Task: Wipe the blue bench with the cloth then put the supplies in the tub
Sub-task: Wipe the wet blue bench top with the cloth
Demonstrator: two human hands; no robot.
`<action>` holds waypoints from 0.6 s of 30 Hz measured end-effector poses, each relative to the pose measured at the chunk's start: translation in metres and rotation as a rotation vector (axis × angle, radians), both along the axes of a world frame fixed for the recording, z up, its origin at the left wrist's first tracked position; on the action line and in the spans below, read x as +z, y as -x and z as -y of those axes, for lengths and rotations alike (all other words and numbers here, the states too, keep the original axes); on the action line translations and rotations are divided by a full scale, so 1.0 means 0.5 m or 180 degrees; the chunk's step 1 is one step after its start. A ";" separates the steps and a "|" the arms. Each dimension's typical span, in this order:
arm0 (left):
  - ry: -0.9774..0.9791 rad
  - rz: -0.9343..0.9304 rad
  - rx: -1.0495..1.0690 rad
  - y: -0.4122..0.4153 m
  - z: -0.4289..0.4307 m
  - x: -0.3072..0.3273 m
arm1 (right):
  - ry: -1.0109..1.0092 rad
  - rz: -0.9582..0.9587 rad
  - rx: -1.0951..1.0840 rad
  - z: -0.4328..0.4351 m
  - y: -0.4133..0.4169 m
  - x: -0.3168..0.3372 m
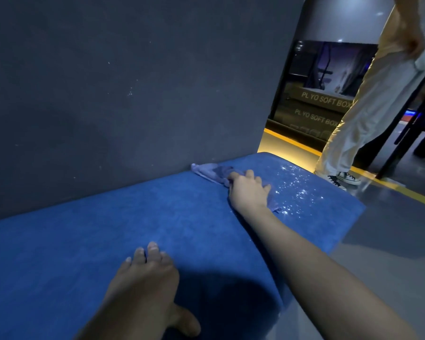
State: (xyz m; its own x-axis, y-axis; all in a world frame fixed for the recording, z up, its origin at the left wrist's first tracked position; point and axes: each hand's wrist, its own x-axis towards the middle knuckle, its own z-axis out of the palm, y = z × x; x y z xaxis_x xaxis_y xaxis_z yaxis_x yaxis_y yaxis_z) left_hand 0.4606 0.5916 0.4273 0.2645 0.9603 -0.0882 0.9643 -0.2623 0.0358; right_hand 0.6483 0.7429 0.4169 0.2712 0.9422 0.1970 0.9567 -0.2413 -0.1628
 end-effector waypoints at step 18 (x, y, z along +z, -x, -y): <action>0.0707 0.0025 0.0056 0.011 0.015 0.019 | -0.0100 0.0011 -0.0088 0.115 -0.003 -0.001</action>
State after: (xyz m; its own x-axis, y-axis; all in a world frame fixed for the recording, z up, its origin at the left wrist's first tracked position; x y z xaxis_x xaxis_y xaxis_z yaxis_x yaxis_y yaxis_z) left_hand 0.4553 0.5840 0.4370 0.2493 0.9220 -0.2962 0.9682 -0.2302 0.0982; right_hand 0.6497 0.6855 0.4162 0.2964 0.9276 0.2275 0.9503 -0.2626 -0.1674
